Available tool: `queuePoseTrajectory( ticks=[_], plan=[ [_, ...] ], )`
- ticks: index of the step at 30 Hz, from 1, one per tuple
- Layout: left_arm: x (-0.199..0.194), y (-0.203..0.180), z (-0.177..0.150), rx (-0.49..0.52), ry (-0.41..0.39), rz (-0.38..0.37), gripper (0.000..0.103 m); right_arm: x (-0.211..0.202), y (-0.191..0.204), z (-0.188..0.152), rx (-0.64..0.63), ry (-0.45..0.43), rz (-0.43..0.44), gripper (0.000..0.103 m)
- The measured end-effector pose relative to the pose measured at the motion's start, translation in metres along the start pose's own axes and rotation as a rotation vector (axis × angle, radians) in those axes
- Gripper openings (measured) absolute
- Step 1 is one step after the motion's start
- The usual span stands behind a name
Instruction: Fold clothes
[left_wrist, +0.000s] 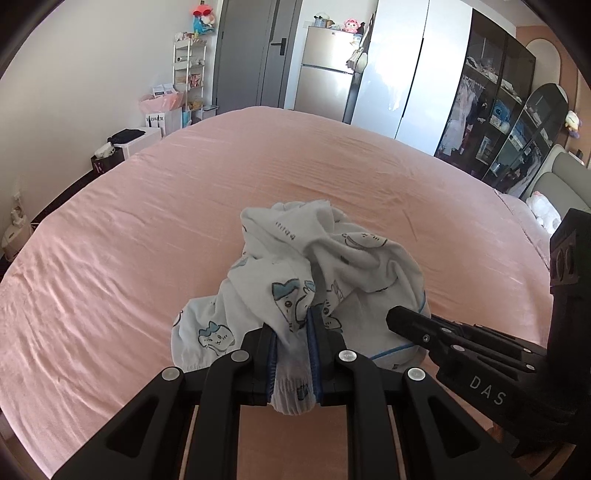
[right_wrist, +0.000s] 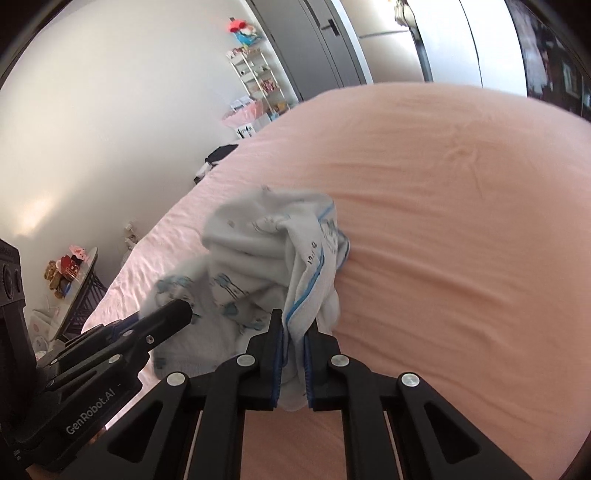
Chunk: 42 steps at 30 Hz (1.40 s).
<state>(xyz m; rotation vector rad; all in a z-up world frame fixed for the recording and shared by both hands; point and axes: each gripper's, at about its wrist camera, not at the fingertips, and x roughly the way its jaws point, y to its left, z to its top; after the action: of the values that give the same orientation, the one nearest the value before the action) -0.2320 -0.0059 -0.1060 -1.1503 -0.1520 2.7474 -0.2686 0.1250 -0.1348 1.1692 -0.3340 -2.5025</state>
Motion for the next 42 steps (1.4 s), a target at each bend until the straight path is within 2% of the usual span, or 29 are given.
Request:
queuePoseTrajectory(
  ticks=[4,6,11,19,21,22,23,25,27,29,34,38,42],
  plan=[
    [-0.023,-0.005,0.008,0.009,-0.005,-0.016,0.013,-0.032,0.007,0.006,-0.011,-0.020,-0.003,0.007],
    [-0.033,-0.009,0.011,0.021,-0.009,-0.024,0.013,-0.048,0.003,0.010,0.015,-0.014,0.025,0.007],
    [-0.056,-0.018,0.014,0.055,-0.015,-0.033,0.013,-0.076,0.009,0.007,0.002,-0.032,-0.016,0.007],
    [-0.068,-0.021,0.000,0.056,-0.011,-0.087,0.015,-0.104,0.013,0.011,0.009,-0.075,-0.020,0.006],
    [-0.065,-0.016,-0.003,-0.005,-0.007,-0.115,0.022,-0.113,0.015,0.012,0.000,-0.085,-0.020,0.006],
    [-0.064,-0.012,-0.005,-0.043,-0.006,-0.131,0.035,-0.118,0.016,0.011,-0.003,-0.086,-0.014,0.006],
    [-0.062,-0.007,-0.007,-0.090,-0.007,-0.150,0.062,-0.122,0.018,0.013,-0.010,-0.093,-0.016,0.006],
    [-0.060,0.002,-0.011,-0.166,-0.021,-0.199,0.090,-0.129,0.022,0.015,-0.031,-0.103,-0.018,0.006],
    [-0.059,0.011,-0.015,-0.231,-0.039,-0.253,0.090,-0.137,0.026,0.017,-0.047,-0.113,-0.016,0.006],
    [-0.057,0.014,-0.015,-0.258,-0.044,-0.270,0.090,-0.139,0.028,0.020,-0.059,-0.117,-0.013,0.006],
    [-0.039,0.015,-0.021,-0.235,0.010,-0.179,0.090,-0.138,0.026,0.024,-0.034,-0.133,0.010,0.006],
    [-0.023,0.018,-0.031,-0.242,0.049,-0.188,0.090,-0.134,0.023,0.027,-0.035,-0.127,0.012,0.006],
    [-0.012,0.019,-0.041,-0.221,0.061,-0.151,0.090,-0.131,0.020,0.029,-0.030,-0.130,0.009,0.006]
  ],
)
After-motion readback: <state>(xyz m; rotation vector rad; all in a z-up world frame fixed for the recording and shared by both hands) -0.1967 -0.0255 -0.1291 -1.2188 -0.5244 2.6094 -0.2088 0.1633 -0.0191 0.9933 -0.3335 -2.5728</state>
